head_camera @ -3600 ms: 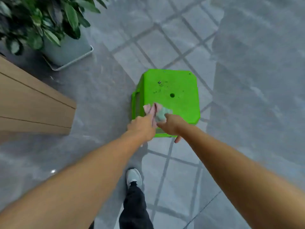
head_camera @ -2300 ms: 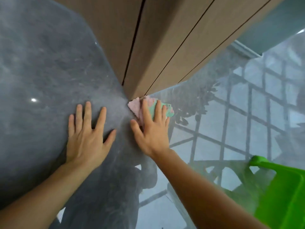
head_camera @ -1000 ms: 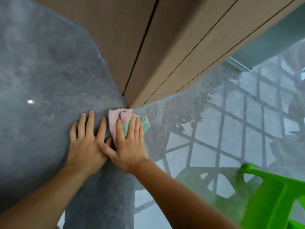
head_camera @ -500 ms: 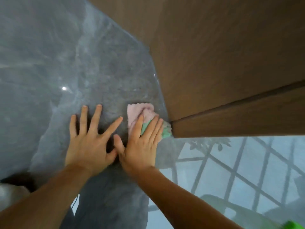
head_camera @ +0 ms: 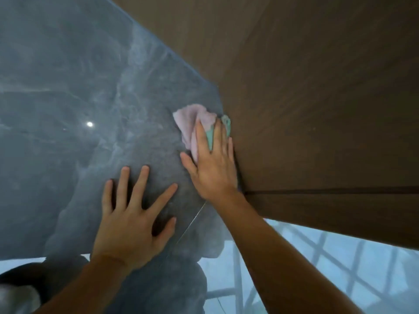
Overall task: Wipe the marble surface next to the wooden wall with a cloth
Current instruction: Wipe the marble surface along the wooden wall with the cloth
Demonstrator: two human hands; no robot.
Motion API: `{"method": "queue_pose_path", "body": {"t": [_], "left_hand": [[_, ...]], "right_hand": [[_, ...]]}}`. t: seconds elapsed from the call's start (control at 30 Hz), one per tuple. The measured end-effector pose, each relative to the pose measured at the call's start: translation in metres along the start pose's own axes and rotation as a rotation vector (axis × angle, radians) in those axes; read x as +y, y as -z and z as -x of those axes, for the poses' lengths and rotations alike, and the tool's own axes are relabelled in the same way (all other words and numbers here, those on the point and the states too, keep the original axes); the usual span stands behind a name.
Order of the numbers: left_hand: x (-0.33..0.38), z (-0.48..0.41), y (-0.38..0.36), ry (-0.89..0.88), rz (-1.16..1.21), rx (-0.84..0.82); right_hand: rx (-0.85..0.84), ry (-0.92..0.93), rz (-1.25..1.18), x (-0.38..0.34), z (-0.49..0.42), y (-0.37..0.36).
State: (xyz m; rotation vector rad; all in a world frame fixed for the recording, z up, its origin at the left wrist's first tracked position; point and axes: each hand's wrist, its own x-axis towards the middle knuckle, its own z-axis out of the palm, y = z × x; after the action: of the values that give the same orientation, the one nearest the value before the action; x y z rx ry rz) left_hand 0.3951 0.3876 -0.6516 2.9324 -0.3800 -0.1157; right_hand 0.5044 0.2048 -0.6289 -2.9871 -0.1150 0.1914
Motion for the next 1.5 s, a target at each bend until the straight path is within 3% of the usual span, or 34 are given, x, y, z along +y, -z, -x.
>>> {"method": "queue_pose_path", "body": {"t": [0.17, 0.33, 0.43, 0.6, 0.8, 0.9, 1.0, 1.33, 1.5], "left_hand": [[0.002, 0.002, 0.006, -0.002, -0.001, -0.051], [0.003, 0.000, 0.007, 0.002, 0.014, -0.009], [0.005, 0.001, 0.006, 0.004, 0.011, 0.022], [0.002, 0.002, 0.004, -0.006, -0.009, 0.050], [0.002, 0.003, 0.004, 0.005, -0.039, 0.037], [0.002, 0.003, 0.004, 0.005, -0.034, 0.024], [0.004, 0.004, 0.005, 0.018, -0.035, 0.013], [0.008, 0.004, 0.003, 0.016, -0.001, 0.102], [0.006, 0.003, 0.004, 0.014, 0.003, 0.099]], "right_hand": [[-0.158, -0.095, -0.013, -0.005, 0.091, -0.007], [-0.059, -0.025, -0.066, -0.027, -0.045, 0.007], [-0.098, 0.070, -0.018, -0.057, -0.129, 0.009], [-0.163, 0.222, -0.032, -0.057, -0.165, 0.023], [-0.038, -0.046, -0.050, -0.019, -0.028, 0.013], [-0.072, -0.062, -0.088, -0.017, 0.072, 0.007], [-0.148, -0.077, -0.094, -0.014, 0.115, 0.004], [-0.221, 0.117, -0.054, -0.035, -0.125, 0.030], [-0.169, 0.017, -0.073, -0.018, -0.078, 0.032]]}}
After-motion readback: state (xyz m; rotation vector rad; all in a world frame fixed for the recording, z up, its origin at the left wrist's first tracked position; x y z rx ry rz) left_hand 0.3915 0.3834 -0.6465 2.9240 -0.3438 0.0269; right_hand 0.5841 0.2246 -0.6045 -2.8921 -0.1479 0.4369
